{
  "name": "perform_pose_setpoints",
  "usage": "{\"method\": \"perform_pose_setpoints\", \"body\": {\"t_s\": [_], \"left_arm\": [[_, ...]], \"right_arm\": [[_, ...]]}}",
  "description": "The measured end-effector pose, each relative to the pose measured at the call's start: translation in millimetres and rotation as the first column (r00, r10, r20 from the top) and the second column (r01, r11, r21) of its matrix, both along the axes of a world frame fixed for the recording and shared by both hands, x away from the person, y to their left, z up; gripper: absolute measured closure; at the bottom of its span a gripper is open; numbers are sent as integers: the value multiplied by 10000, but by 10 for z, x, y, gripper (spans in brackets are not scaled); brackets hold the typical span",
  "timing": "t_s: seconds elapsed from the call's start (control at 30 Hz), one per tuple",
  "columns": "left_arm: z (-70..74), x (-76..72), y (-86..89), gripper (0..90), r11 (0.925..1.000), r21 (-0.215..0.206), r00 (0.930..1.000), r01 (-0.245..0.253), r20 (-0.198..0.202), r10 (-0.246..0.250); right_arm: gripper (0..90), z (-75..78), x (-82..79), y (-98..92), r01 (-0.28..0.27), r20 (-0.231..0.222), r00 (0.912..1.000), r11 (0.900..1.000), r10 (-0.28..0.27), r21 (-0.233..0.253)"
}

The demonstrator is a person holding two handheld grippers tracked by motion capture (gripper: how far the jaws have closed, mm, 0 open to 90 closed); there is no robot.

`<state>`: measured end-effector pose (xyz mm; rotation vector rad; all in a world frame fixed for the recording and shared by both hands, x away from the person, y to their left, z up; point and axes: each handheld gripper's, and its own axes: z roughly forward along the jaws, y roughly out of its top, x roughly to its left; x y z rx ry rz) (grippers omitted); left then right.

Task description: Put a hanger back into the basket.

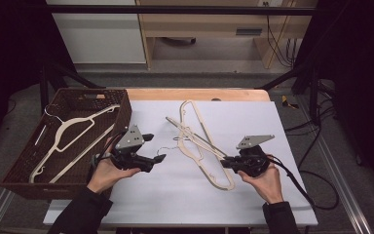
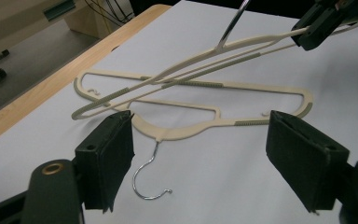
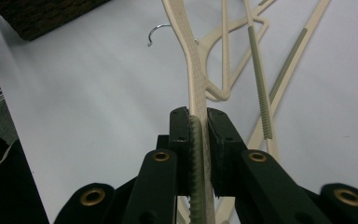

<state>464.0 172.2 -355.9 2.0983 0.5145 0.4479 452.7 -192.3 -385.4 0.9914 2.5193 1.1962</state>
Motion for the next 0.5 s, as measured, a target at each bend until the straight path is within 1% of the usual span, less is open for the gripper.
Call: {"method": "perform_pose_setpoints", "body": {"t_s": [0.1, 0.13, 0.17, 0.2, 0.23, 0.27, 0.3, 0.33, 0.37, 0.4, 0.43, 0.47, 0.5], "left_arm": [[-8, 7, -5, 235, 10000, 94, 10000, 20, 29, -20], [-15, 9, -13, 235, 9999, 124, 10000, 10, 55, -11], [-20, 15, -19, 235, 9998, 189, 10000, 26, 68, -27], [-38, 33, -39, 238, 9994, 347, 9999, 22, 99, -25], [-38, 33, -39, 240, 9994, 347, 9999, 22, 99, -25], [-59, 64, -66, 242, 9981, 617, 9999, 30, 95, -36], [-59, 64, -66, 245, 9981, 617, 9999, 30, 95, -36], [-88, 106, -101, 251, 9963, 864, 10000, 11, 76, -18], [-107, 135, -121, 257, 9951, 994, 9999, -11, 119, -1], [-107, 135, -121, 262, 9951, 994, 9999, -11, 119, -1], [-130, 165, -142, 262, 9942, 1079, 10000, -53, 69, 46], [-176, 233, -182, 280, 9901, 1398, 9999, -154, -4, 156], [-176, 233, -182, 285, 9901, 1398, 9999, -154, -4, 156]], "right_arm": [[815, 19, -12, 1, -72, 5, 10000, 10000, 72, 52], [817, 32, -19, 5, -190, 40, 9998, 9996, 189, 186], [817, 32, -19, 5, -190, 40, 9998, 9996, 189, 186], [818, 47, -32, 13, -354, -25, 9994, 9990, 355, 283], [818, 47, -32, 13, -354, -25, 9994, 9990, 355, 283], [821, 61, -47, 32, -465, -67, 9989, 9983, 468, 350], [821, 61, -47, 32, -465, -67, 9989, 9983, 468, 350], [825, 73, -60, 52, -620, -75, 9980, 9973, 623, 387], [826, 75, -64, 65, -689, -36, 9976, 9965, 691, 482], [829, 80, -69, 68, -762, -38, 9971, 9958, 765, 506], [829, 80, -69, 68, -762, -38, 9971, 9958, 765, 506], [835, 83, -78, 80, -865, -48, 9962, 9944, 869, 600], [835, 83, -78, 80, -865, -48, 9962, 9944, 869, 600]]}}
